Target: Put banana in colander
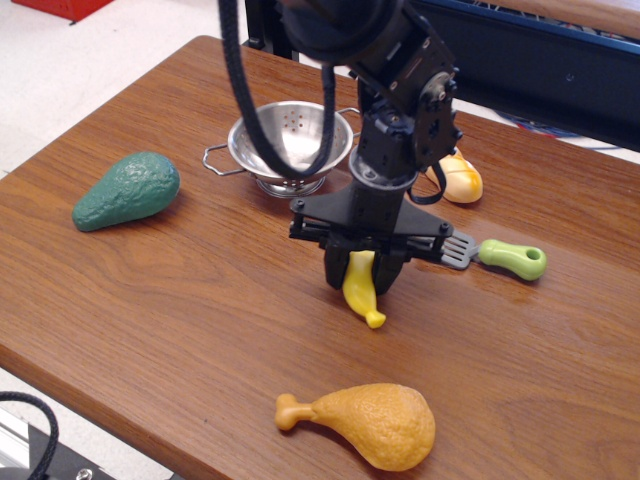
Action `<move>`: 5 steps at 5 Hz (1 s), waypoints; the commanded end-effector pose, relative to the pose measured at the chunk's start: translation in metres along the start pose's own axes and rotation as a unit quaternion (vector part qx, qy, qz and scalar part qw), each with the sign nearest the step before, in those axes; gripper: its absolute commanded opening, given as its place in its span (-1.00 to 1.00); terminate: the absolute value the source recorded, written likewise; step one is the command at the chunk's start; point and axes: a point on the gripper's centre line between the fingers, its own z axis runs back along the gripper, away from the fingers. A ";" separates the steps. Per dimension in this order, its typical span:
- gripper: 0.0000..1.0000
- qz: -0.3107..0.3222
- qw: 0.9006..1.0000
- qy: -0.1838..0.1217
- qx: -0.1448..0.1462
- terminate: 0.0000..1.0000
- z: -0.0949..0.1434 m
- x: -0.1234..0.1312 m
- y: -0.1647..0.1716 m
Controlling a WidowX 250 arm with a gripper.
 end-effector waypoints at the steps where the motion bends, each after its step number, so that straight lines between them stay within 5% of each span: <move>1: -1.00 0.019 0.999 -0.030 -0.023 -1.00 0.027 0.021 -0.001; 2: -1.00 0.054 0.996 -0.031 -0.059 -1.00 0.059 0.042 -0.001; 5: -1.00 0.183 0.980 -0.060 -0.045 -1.00 0.077 0.117 0.050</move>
